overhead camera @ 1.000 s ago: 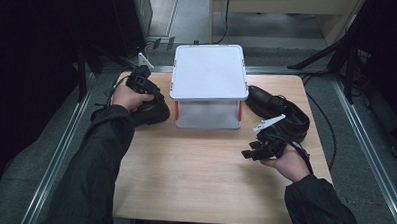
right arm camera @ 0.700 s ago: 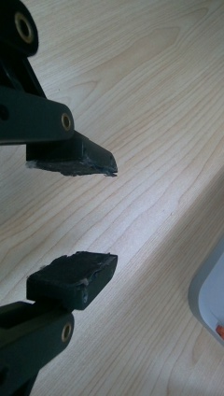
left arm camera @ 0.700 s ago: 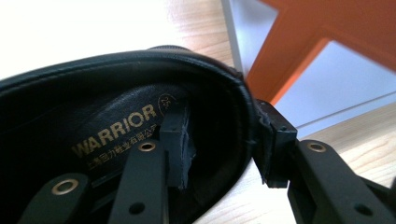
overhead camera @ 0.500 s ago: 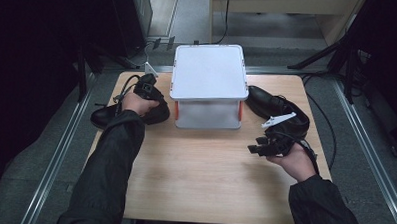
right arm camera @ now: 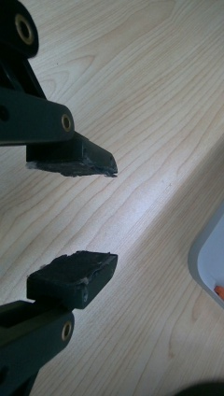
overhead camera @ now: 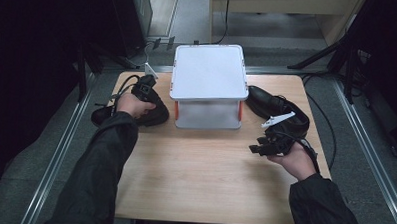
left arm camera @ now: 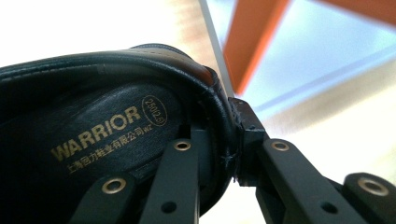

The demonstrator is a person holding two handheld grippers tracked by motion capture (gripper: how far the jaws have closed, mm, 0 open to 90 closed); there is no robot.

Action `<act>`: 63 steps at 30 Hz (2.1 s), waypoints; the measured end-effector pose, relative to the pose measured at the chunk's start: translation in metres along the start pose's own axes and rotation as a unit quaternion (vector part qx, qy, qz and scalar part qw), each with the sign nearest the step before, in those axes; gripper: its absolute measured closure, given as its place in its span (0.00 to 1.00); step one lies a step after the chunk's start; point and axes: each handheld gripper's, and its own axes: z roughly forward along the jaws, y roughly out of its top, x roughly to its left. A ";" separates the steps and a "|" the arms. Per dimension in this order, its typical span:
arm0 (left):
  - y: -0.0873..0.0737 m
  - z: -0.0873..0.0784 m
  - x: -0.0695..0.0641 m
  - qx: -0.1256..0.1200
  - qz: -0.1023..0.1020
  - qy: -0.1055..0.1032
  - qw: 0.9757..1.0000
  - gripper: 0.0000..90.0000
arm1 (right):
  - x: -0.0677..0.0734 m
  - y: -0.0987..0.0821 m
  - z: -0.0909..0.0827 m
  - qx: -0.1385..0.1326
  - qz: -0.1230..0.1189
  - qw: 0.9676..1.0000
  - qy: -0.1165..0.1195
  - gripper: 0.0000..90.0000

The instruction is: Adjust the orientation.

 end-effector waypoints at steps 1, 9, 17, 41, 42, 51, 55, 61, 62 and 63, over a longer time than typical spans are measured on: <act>0.000 0.000 0.000 0.000 0.000 0.000 1.000 0.91 | 0.000 0.000 0.000 0.000 0.000 1.000 0.000 0.57; -0.034 -0.011 -0.014 0.022 0.076 -0.007 0.997 0.90 | 0.003 0.002 0.001 0.004 -0.004 1.000 -0.004 0.57; -0.084 -0.018 -0.024 0.038 0.125 -0.021 0.991 0.88 | 0.005 0.003 0.005 0.011 -0.009 1.000 -0.006 0.57; -0.124 -0.026 -0.043 0.013 0.099 0.012 0.995 0.65 | 0.016 0.014 0.014 0.026 -0.045 0.999 0.006 0.57; -0.124 -0.026 -0.043 0.013 0.099 0.012 0.995 0.65 | 0.016 0.014 0.014 0.026 -0.045 0.999 0.006 0.57; -0.158 -0.072 -0.007 -0.036 -0.033 0.009 0.999 0.65 | 0.025 0.029 0.025 0.029 -0.071 0.997 0.021 0.57; -0.164 -0.071 0.004 -0.052 -0.079 0.012 0.995 0.63 | 0.028 0.034 0.029 0.033 -0.078 0.996 0.022 0.57; -0.162 -0.054 0.014 -0.058 -0.150 0.023 0.987 0.61 | 0.032 0.040 0.034 0.036 -0.085 0.995 0.026 0.57; -0.161 -0.050 0.015 -0.068 -0.175 0.035 0.982 0.60 | 0.033 0.041 0.035 0.037 -0.089 0.995 0.026 0.57; -0.162 -0.049 0.016 -0.075 -0.185 0.025 0.980 0.59 | 0.033 0.041 0.035 0.037 -0.089 0.995 0.026 0.57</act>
